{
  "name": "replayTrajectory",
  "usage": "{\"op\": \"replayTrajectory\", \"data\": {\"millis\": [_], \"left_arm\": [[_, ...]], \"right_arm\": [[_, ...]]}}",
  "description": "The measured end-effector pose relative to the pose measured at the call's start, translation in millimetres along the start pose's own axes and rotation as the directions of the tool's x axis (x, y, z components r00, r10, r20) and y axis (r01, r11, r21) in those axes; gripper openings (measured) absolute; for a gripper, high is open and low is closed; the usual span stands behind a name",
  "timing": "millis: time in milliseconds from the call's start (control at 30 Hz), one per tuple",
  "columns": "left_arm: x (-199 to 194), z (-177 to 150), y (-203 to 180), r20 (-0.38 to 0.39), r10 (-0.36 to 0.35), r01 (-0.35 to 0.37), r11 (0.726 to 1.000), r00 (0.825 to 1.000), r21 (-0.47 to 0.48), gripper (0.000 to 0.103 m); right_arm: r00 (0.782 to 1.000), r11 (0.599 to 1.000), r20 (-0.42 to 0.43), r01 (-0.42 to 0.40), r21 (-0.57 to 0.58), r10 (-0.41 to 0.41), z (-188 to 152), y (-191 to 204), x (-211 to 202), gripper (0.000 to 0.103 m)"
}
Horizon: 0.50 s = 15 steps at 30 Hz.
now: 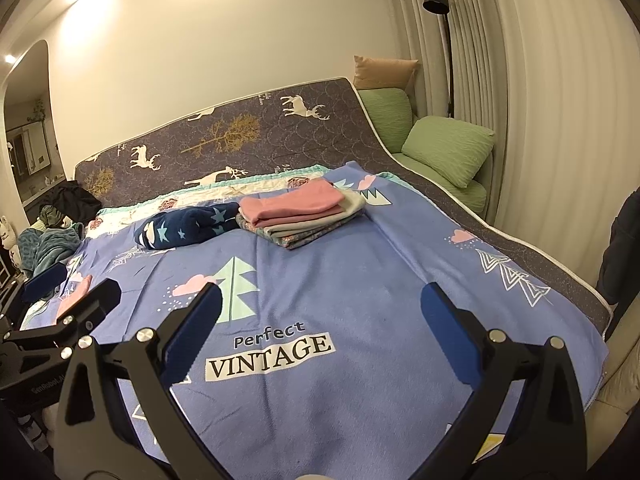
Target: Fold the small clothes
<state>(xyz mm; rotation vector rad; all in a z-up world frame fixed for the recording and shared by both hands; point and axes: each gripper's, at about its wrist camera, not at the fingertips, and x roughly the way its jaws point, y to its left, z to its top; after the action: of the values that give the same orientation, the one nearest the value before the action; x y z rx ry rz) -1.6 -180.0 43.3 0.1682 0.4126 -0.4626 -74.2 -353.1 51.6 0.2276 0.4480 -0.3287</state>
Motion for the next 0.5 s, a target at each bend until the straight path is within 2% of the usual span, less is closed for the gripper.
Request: {"op": "replayTrajectory", "data": {"millis": [500], "left_arm": [[2.3, -2.2, -4.7, -0.022, -0.037, 0.037, 0.999, 0.999, -0.009, 0.102]], "right_arm": [[1.000, 1.000, -0.007, -0.014, 0.005, 0.014, -1.8, -1.4, -3.4, 0.101]]}}
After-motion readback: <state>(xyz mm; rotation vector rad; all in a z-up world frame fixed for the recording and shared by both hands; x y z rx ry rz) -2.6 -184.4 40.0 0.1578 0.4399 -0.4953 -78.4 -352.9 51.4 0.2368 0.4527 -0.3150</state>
